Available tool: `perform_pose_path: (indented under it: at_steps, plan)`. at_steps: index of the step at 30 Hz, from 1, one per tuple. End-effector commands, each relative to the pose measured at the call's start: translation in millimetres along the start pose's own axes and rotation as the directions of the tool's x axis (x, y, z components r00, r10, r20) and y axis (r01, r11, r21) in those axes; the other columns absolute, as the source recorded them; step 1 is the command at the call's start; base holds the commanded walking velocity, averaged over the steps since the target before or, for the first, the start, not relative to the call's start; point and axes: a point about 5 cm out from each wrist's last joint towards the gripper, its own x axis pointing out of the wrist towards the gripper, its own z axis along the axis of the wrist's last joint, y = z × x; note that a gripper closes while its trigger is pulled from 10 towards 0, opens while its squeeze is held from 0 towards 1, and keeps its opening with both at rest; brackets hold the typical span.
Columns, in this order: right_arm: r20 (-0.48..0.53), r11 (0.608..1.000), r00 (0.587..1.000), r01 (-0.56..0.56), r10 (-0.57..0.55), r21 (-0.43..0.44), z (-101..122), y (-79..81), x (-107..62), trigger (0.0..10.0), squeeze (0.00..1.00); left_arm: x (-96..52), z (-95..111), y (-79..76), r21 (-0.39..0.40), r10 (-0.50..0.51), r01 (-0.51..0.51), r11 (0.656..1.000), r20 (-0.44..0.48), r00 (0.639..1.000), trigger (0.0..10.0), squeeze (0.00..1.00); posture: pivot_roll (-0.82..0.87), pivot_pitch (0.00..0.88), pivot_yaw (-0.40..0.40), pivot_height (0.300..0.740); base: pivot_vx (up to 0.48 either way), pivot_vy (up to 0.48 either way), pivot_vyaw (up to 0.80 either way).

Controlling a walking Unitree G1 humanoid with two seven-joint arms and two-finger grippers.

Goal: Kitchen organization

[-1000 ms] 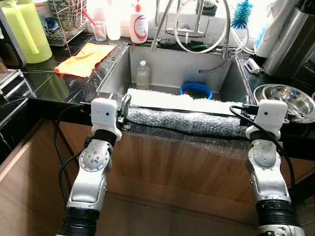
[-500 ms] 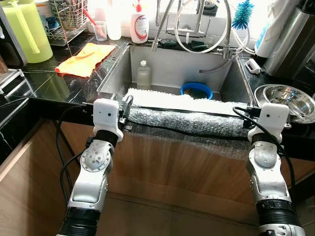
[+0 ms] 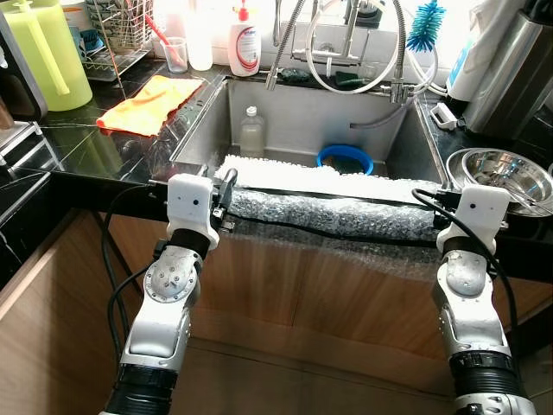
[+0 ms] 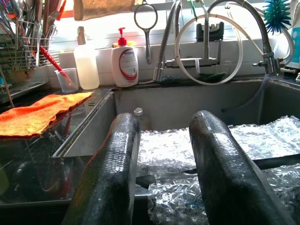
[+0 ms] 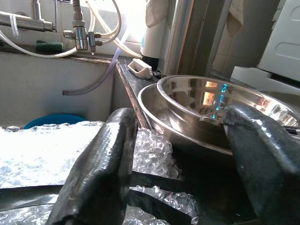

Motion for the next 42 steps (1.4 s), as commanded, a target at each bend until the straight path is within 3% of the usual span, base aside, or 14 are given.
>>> perform_pose_path:
  at_steps: [1, 2, 3, 4, 5, 21, 22, 23, 25, 42]
  plan:
    - [-0.01, 1.0, 1.0, 0.013, -0.013, 0.009, 2, -0.4, 3.4, 3.9, 0.0, -1.8, 0, -2.6, -0.008, -0.014, 0.014, 1.0, -0.002, 1.0, 10.0, 0.0, -0.04, 0.0, -0.043, 0.74, 0.0, 0.0, 0.0]
    - [-0.01, 1.0, 1.0, 0.013, -0.013, 0.009, 2, -0.4, 3.4, 3.9, 0.0, -1.8, 0, -2.6, -0.008, -0.014, 0.014, 1.0, -0.002, 1.0, 10.0, 0.0, -0.04, 0.0, -0.043, 0.74, 0.0, 0.0, 0.0]
    - [-0.011, 1.0, 1.0, 0.013, -0.012, 0.008, 2, -0.2, 3.5, 4.9, 0.0, -1.9, 0, -2.5, -0.017, -0.01, 0.01, 1.0, -0.003, 1.0, 10.0, 0.0, -0.04, 0.0, -0.043, 0.74, 0.0, 0.0, 0.0]
    - [-0.011, 1.0, 1.0, 0.013, -0.013, 0.011, 2, -0.3, 3.4, 8.5, 0.0, -2.1, 0, -2.4, -0.024, -0.007, 0.007, 1.0, -0.002, 1.0, 10.0, 0.0, -0.04, 0.0, -0.043, 0.74, 0.0, 0.0, 0.0]
    - [-0.01, 1.0, 1.0, 0.013, -0.013, 0.013, 2, -0.4, 3.3, 10.0, 0.0, -2.0, 1, -2.5, -0.023, -0.008, 0.008, 1.0, -0.001, 1.0, 10.0, 0.0, -0.04, 0.0, -0.043, 0.74, 0.0, 0.0, 0.0]
    - [0.006, 0.998, 0.998, 0.057, -0.057, 0.006, 5, -10.4, 10.0, 10.0, 0.0, -2.5, 1, -3.5, -0.023, -0.015, 0.015, 1.0, -0.001, 1.0, 10.0, 0.0, -0.04, 0.0, -0.041, 0.74, 0.0, 0.0, 0.0]
    - [0.007, 0.998, 0.998, 0.058, -0.058, 0.006, 5, -10.2, 10.0, 8.6, 0.0, -2.5, 1, -3.6, -0.022, -0.016, 0.016, 1.0, -0.002, 1.0, 10.0, 0.0, -0.04, 0.0, -0.04, 0.74, 0.0, 0.0, 0.0]
    - [0.008, 0.998, 0.998, 0.058, -0.059, 0.007, 5, -10.2, 10.0, 4.2, 0.0, -2.5, 1, -3.8, -0.022, -0.017, 0.017, 1.0, -0.002, 1.0, 10.0, 0.0, -0.04, 0.0, -0.042, 0.74, 0.0, 0.0, 0.0]
    - [0.006, 0.998, 0.998, 0.054, -0.054, 0.009, 4, -7.9, 9.6, 0.0, 0.0, -2.3, 0, -4.0, -0.02, -0.02, 0.02, 1.0, -0.005, 1.0, 10.0, 0.0, -0.03, 0.0, -0.041, 0.74, 0.0, 0.0, 0.0]
    - [0.01, 0.999, 0.999, 0.031, -0.031, 0.031, 5, -2.9, 9.0, 0.0, 0.0, -2.3, 0, -4.3, -0.01, -0.025, 0.025, 1.0, -0.007, 1.0, 10.0, 0.0, -0.04, 0.0, -0.038, 0.74, 0.0, 0.0, 0.0]
